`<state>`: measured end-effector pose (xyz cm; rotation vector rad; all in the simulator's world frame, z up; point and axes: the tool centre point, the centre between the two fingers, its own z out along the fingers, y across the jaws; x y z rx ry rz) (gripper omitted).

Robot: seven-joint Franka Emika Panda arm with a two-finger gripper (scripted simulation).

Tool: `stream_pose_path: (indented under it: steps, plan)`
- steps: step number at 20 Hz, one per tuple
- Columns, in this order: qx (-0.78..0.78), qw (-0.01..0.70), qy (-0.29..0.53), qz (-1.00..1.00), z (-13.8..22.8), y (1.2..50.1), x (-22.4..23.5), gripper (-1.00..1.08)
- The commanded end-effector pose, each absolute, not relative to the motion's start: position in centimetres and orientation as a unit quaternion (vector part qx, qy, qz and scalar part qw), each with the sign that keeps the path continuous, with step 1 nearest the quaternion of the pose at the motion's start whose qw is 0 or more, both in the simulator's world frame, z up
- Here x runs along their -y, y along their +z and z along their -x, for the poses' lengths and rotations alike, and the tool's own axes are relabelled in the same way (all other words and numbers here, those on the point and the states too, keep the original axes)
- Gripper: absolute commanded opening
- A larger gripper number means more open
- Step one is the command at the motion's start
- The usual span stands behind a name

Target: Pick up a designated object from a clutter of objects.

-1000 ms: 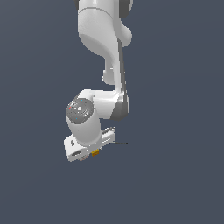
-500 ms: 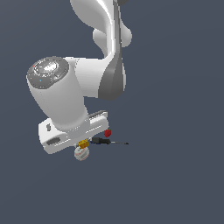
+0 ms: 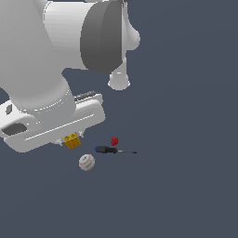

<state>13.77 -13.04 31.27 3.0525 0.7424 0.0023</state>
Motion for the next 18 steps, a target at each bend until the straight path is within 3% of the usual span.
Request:
stream_pose_path:
  steps: [1, 18]
  plan:
    - [-0.237, 0.000, 0.000, -0.972, -13.9, 33.0, 13.4, -1.00]
    - [-0.236, 0.000, 0.000, -0.972, -14.5, 36.3, 14.3, -1.00]
